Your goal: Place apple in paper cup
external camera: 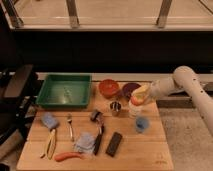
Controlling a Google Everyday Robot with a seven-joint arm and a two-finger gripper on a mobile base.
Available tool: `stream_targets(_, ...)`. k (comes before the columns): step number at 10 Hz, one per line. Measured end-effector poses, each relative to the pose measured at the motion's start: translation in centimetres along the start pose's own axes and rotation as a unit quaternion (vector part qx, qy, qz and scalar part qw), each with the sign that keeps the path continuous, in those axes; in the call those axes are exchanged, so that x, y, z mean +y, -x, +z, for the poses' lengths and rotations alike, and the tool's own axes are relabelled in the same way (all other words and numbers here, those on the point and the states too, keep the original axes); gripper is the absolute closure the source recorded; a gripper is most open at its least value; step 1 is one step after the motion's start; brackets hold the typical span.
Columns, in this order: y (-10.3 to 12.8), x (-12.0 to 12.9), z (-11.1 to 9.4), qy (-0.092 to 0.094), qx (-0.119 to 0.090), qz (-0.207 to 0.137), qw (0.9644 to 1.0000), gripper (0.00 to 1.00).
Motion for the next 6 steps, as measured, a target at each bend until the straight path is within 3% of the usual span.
stream_targets(6,-0.03,0.01,-0.01,0.000,0.000,0.000,1.0000,0.22)
